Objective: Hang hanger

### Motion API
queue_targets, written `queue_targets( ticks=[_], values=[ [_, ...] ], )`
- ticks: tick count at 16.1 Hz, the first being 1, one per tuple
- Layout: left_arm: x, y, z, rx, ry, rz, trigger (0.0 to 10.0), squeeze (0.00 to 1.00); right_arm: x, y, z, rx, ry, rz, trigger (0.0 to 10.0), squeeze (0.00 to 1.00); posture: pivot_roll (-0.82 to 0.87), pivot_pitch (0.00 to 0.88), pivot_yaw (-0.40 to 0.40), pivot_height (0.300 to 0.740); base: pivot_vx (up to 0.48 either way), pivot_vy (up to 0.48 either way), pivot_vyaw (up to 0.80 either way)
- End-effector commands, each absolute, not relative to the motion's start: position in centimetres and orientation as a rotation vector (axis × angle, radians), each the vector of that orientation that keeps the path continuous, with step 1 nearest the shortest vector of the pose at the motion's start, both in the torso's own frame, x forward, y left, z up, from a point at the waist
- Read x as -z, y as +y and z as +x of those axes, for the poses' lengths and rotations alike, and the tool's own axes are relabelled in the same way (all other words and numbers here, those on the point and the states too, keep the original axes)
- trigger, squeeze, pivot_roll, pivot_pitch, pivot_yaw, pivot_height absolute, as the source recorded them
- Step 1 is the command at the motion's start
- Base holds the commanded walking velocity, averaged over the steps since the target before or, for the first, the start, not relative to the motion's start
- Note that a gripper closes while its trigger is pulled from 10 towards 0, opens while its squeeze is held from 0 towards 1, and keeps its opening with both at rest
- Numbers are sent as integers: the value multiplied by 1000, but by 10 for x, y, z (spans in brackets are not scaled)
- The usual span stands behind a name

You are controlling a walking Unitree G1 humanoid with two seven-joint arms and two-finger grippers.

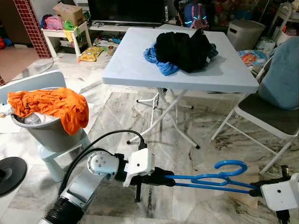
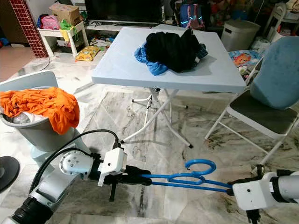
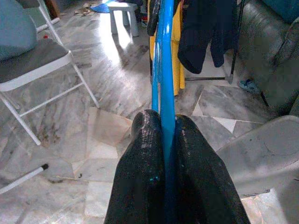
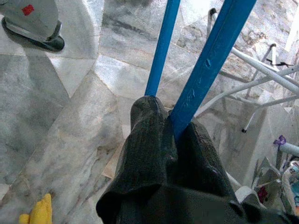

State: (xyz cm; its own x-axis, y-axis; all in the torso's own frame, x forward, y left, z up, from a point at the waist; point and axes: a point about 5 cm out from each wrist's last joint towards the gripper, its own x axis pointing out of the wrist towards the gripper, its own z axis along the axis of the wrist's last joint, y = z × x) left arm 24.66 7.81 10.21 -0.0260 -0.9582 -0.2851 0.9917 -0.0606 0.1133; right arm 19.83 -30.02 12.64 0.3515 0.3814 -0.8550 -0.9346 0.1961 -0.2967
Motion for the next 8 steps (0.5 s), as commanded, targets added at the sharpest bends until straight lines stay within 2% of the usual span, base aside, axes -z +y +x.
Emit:
queue_targets(
  ticks=[1, 2, 3, 8],
  values=[
    [-105, 75, 245, 1631, 114, 338, 10000, 0, -125, -295, 198, -1062, 708, -932, 0, 0, -18, 0, -21, 740, 0, 0, 0],
    [-104, 76, 245, 1624, 126, 333, 10000, 0, -124, -295, 197, -1061, 708, -929, 0, 0, -17, 0, -21, 740, 0, 0, 0],
    [-103, 76, 250, 1575, 132, 344, 10000, 1000, -124, -295, 197, -1058, 707, -926, 0, 0, -17, 0, -21, 740, 0, 0, 0],
    [-106, 73, 257, 1499, 70, 342, 10000, 1000, -116, -304, 201, -970, 730, -951, 0, 0, -10, 0, -32, 740, 0, 0, 0]
  ],
)
